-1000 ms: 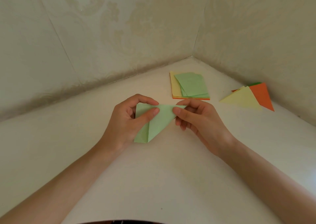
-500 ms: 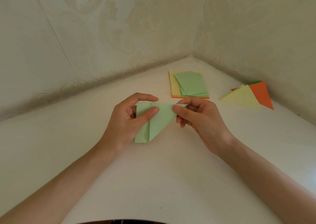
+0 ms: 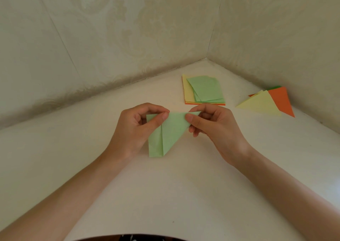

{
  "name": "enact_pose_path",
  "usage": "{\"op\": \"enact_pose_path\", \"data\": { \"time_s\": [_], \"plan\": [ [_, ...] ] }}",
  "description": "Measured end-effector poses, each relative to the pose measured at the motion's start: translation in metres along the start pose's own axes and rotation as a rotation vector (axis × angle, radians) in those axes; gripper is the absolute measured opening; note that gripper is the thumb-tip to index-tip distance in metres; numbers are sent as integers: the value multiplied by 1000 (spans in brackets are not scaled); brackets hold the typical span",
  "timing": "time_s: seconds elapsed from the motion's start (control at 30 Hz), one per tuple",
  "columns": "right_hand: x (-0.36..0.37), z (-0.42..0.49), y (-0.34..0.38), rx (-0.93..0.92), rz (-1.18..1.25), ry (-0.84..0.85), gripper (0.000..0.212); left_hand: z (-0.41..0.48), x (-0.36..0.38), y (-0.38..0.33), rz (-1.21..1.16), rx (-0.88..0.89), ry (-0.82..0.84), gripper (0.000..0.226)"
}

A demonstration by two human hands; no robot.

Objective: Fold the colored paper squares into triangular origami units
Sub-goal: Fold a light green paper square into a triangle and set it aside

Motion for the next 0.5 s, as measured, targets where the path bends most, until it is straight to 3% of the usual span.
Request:
{"op": "enact_pose_path", "data": {
  "time_s": [0.2,0.5],
  "plan": [
    [-1,0,0,-13,-10,-10,11,1,-1,3,34,16,23,13],
    [3,1,-11,68,-290,96,13,-3,9,15,434,81,188,10]
  ]
}}
Point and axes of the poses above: each hand's wrist, its own z-axis towards the middle knuckle, its own x-axis out of the palm, y = z × x, the point moved 7 cm from there along z, towards the middle knuckle, and after that the axes turned 4 degrees about -y, right-handed, at the moved point
